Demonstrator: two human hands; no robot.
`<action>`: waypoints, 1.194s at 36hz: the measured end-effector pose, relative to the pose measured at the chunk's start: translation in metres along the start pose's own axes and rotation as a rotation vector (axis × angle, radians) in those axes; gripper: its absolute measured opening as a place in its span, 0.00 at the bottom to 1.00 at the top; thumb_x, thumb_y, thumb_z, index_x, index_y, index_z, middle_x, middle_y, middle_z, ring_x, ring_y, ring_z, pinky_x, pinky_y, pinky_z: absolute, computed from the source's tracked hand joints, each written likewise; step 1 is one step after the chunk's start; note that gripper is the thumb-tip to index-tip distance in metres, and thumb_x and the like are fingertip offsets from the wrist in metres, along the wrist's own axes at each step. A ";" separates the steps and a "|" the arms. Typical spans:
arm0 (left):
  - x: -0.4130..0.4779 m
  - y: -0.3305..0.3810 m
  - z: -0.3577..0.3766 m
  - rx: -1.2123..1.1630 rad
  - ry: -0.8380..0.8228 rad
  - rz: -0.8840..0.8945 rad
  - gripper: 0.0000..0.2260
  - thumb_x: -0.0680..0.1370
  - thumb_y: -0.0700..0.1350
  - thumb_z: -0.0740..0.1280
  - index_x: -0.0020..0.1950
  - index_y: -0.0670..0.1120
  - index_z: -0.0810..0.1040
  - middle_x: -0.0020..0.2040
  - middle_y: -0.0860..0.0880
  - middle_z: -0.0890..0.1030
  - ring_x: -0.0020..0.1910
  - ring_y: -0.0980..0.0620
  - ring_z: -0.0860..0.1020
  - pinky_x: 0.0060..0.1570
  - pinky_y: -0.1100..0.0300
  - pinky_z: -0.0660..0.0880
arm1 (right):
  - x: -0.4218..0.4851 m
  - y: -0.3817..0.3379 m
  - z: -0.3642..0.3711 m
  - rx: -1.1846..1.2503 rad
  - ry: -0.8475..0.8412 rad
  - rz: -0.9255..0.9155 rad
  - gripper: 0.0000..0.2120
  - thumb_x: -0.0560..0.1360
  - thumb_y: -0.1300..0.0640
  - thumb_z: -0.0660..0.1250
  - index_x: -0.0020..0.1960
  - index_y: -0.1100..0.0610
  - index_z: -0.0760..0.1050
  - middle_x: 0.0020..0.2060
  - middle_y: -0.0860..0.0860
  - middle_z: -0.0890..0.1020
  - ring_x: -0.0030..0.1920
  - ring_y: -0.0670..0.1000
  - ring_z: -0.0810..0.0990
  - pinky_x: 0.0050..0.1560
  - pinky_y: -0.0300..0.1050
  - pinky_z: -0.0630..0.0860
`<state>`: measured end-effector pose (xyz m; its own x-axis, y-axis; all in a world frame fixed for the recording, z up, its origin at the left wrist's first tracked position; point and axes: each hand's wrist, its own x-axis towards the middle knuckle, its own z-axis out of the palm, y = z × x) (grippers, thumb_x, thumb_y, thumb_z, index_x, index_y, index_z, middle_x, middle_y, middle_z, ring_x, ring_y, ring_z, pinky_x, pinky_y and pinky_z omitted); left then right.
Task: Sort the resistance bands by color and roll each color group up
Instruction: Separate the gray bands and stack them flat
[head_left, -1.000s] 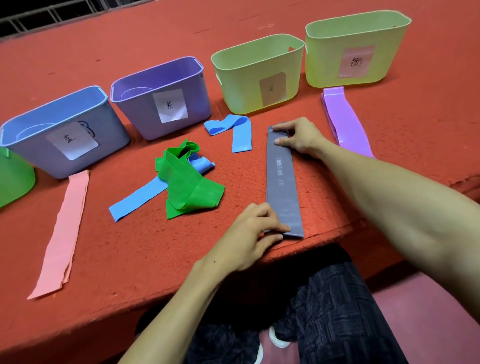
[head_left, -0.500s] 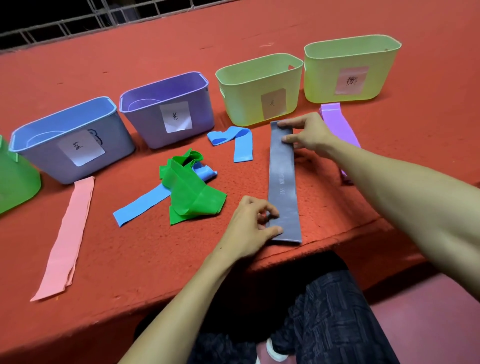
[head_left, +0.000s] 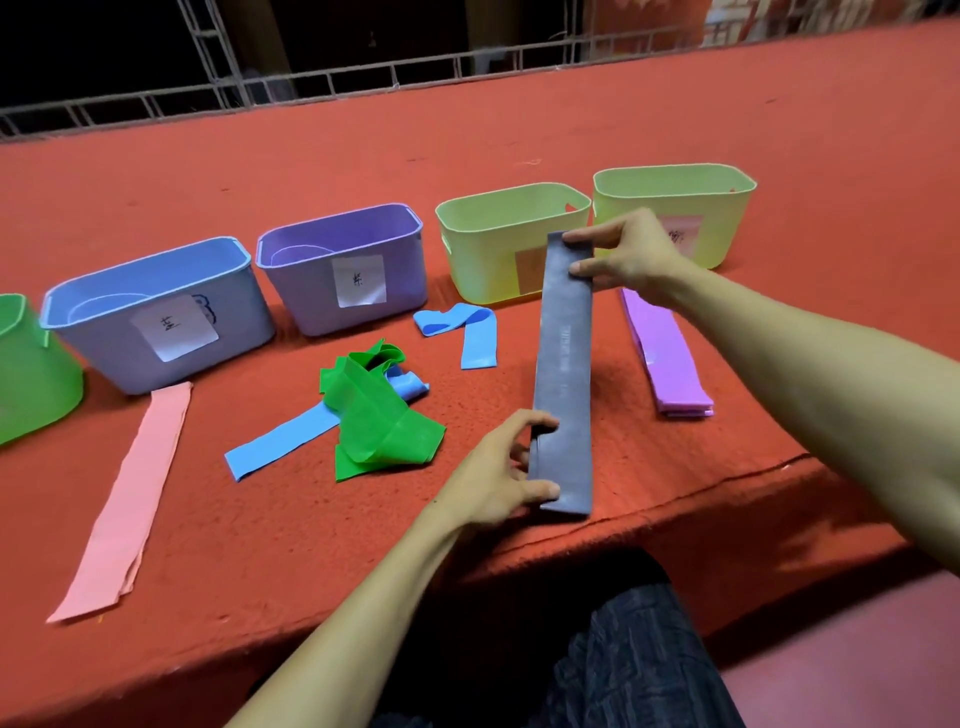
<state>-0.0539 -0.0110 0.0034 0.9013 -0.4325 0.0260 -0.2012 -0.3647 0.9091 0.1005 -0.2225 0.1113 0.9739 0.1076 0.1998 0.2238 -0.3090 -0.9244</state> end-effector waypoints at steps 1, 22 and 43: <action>0.002 0.003 0.001 -0.022 -0.004 0.001 0.27 0.69 0.33 0.75 0.62 0.53 0.72 0.59 0.39 0.76 0.35 0.51 0.67 0.36 0.61 0.70 | 0.002 -0.002 -0.002 -0.006 0.012 0.000 0.21 0.68 0.73 0.73 0.60 0.65 0.77 0.51 0.56 0.82 0.40 0.46 0.81 0.38 0.41 0.81; 0.115 -0.009 0.015 -0.059 -0.120 -0.118 0.31 0.69 0.40 0.77 0.68 0.53 0.70 0.33 0.44 0.76 0.32 0.51 0.72 0.35 0.60 0.70 | 0.091 0.089 -0.044 -0.383 0.142 0.149 0.19 0.61 0.66 0.80 0.52 0.57 0.84 0.36 0.54 0.80 0.35 0.51 0.76 0.43 0.56 0.83; 0.118 -0.009 0.004 0.352 -0.016 0.138 0.14 0.71 0.48 0.76 0.56 0.52 0.83 0.46 0.55 0.70 0.42 0.64 0.70 0.45 0.75 0.63 | 0.117 0.141 -0.017 -0.578 -0.009 0.176 0.17 0.66 0.62 0.78 0.54 0.55 0.83 0.38 0.52 0.78 0.54 0.53 0.79 0.47 0.36 0.68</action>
<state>0.0527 -0.0622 -0.0036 0.8509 -0.5093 0.1287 -0.4421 -0.5619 0.6991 0.2464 -0.2694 0.0094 0.9983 0.0152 0.0554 0.0461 -0.7864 -0.6160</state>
